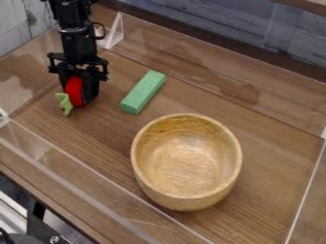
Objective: Move the red fruit to the left
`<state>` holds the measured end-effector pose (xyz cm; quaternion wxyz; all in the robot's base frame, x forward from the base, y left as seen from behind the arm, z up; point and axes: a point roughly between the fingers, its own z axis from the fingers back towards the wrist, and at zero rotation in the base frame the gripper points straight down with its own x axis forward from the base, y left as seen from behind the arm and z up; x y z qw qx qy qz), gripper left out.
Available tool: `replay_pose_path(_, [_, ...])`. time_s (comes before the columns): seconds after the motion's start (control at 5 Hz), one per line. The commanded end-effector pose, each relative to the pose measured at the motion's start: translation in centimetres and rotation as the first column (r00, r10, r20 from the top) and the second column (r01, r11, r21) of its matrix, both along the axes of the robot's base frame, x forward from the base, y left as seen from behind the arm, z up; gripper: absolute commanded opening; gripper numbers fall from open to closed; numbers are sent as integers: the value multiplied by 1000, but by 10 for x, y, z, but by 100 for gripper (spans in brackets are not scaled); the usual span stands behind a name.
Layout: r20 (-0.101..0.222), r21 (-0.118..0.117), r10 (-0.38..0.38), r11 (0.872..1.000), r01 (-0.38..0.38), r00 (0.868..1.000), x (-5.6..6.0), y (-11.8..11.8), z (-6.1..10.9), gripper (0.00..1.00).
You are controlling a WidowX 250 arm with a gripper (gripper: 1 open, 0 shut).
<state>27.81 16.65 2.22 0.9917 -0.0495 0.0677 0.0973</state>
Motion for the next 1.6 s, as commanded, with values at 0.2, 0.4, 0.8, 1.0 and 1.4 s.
replay_pose_path(0.2, [46,-27,-20,999,22,999,7,5,10,100])
replay_pose_path(0.4, [53,-43,-46,998,49,998,3,1,16,100])
replay_pose_path(0.8, [78,-71,-103,992,109,992,0,-6,44,100])
replay_pose_path(1.0, [97,-83,-93,991,101,991,2,-3,63,100])
replay_pose_path(1.4, [78,-105,-53,993,61,996,-5,-17,48,0])
